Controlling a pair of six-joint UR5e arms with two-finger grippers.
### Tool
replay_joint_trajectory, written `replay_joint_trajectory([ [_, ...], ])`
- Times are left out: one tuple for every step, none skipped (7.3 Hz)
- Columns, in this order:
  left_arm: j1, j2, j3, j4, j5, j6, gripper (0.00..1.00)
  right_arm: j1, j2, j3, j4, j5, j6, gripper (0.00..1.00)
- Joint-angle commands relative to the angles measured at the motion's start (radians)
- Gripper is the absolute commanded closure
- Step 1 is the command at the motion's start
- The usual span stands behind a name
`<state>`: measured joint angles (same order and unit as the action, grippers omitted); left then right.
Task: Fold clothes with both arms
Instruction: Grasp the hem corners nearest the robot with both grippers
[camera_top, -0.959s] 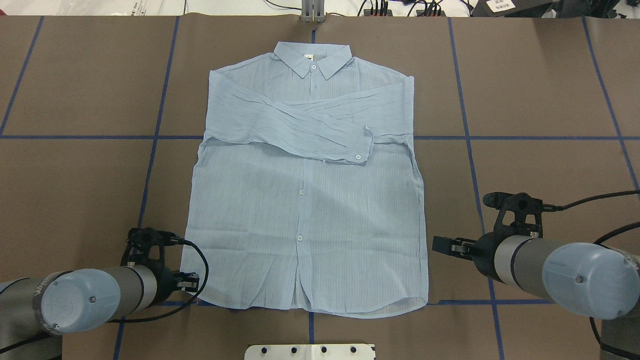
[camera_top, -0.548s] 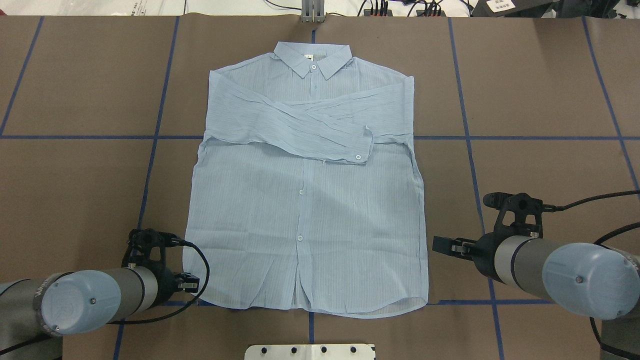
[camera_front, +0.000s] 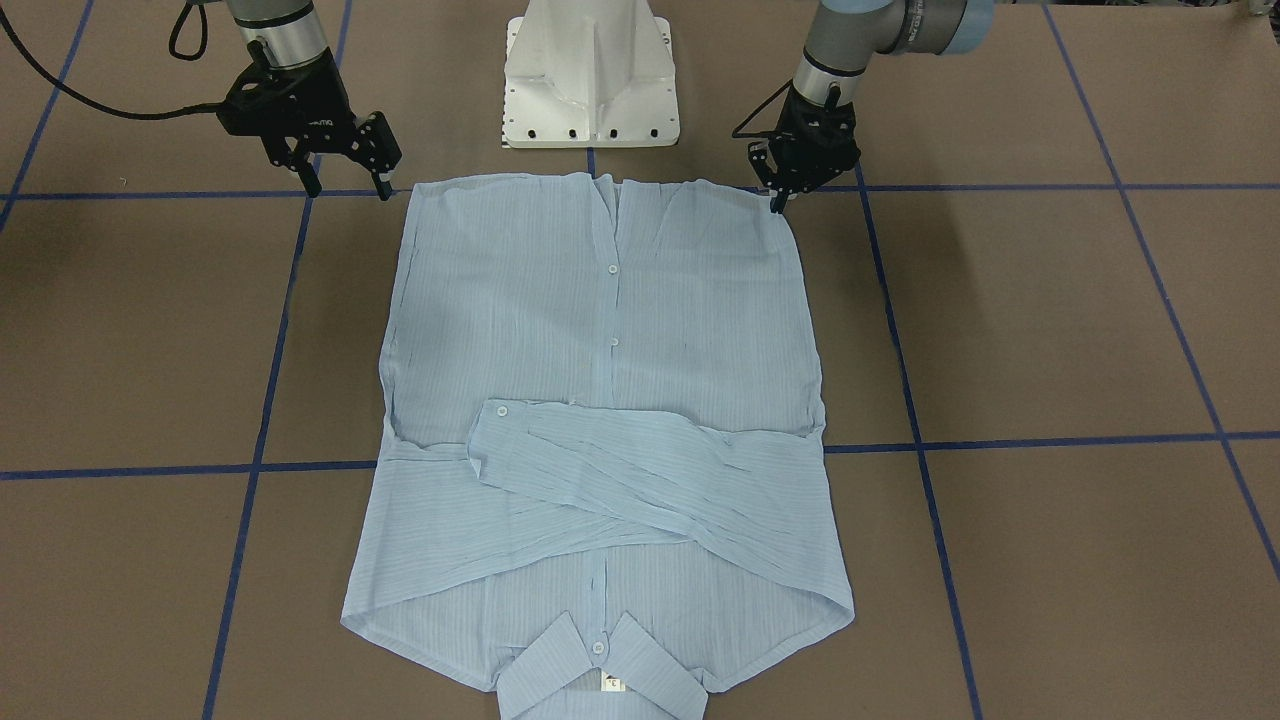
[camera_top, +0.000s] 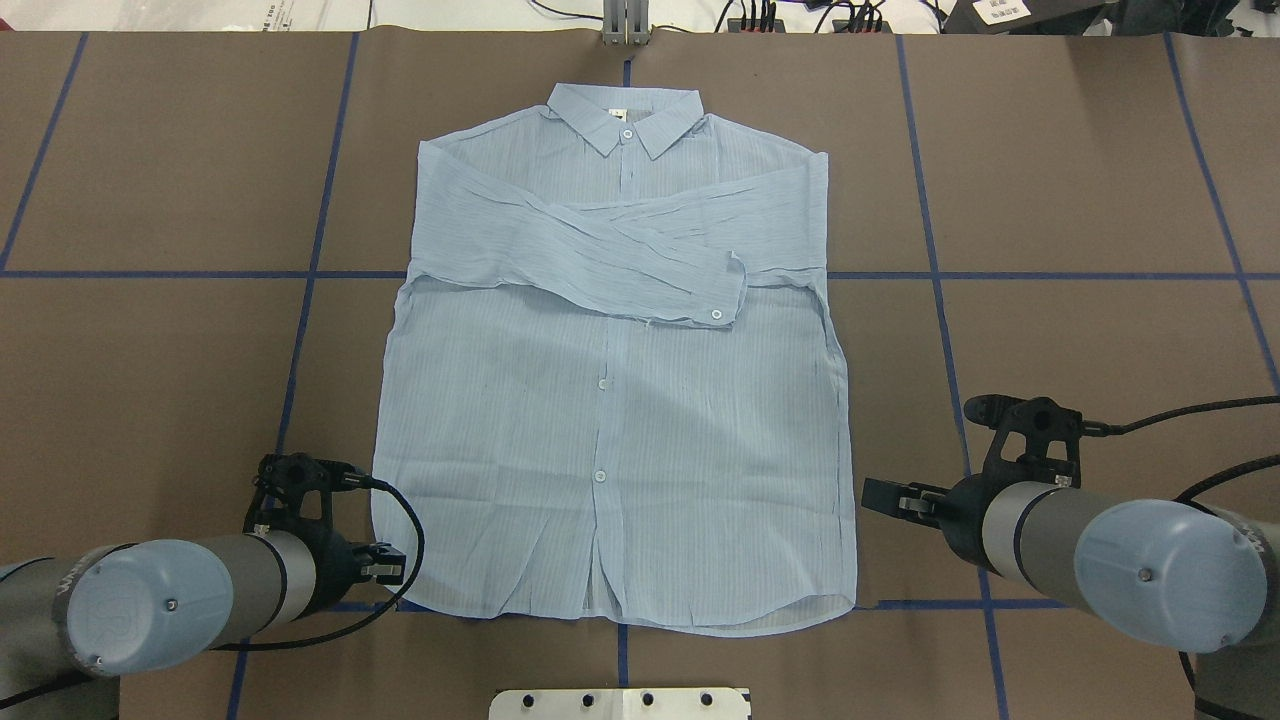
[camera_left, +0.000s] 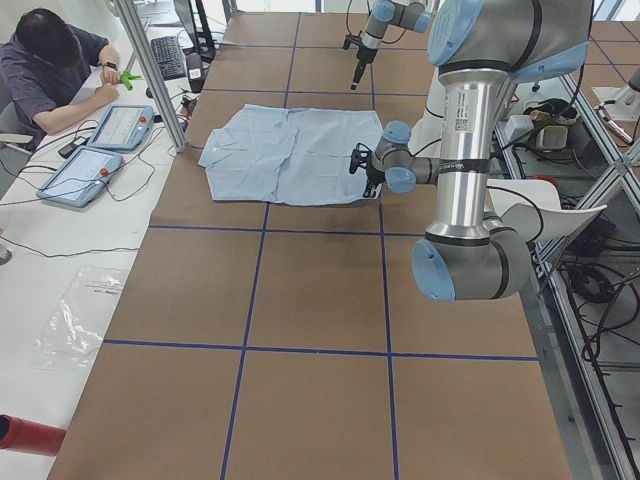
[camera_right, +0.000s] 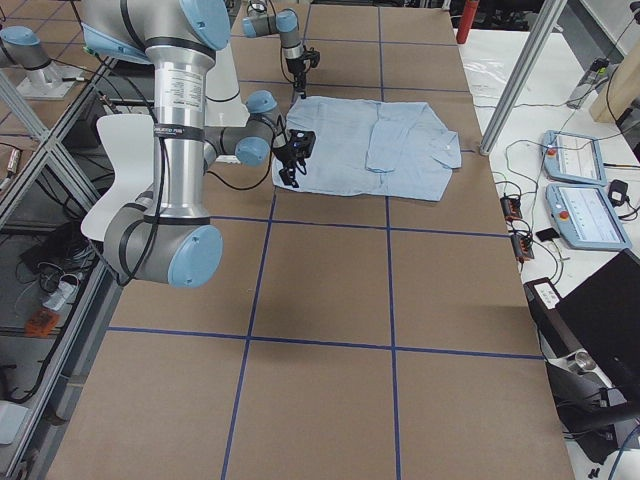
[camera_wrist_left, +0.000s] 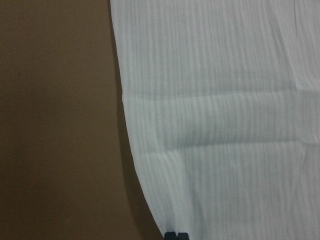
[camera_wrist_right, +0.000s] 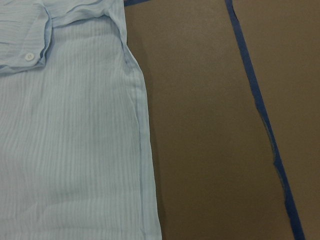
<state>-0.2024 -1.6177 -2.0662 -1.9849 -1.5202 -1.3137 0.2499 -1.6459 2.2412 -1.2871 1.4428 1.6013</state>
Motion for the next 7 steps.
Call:
replay_joint_trajectory([
  [0.0,-0.005,-0.026,-0.003,0.002,0.001,1.0,-0.076,0.0,-0.073,0.12,-0.097,0.083,0.02],
  [0.0,-0.007,-0.026,-0.005,0.003,0.001,1.0,-0.134,0.0,-0.092,0.124,-0.166,0.124,0.17],
  [0.0,-0.005,-0.026,-0.005,0.026,0.002,1.0,-0.176,0.0,-0.092,0.121,-0.188,0.15,0.38],
  [0.0,-0.004,-0.028,-0.005,0.038,0.002,1.0,-0.211,0.001,-0.094,0.117,-0.215,0.154,0.46],
  [0.0,-0.004,-0.028,-0.006,0.044,0.004,1.0,-0.234,0.003,-0.1,0.111,-0.234,0.155,0.46],
  [0.0,-0.004,-0.028,-0.008,0.048,0.004,1.0,-0.262,0.003,-0.123,0.109,-0.263,0.172,0.46],
  [0.0,-0.002,-0.028,-0.008,0.075,0.004,1.0,-0.28,0.006,-0.144,0.109,-0.284,0.173,0.46],
])
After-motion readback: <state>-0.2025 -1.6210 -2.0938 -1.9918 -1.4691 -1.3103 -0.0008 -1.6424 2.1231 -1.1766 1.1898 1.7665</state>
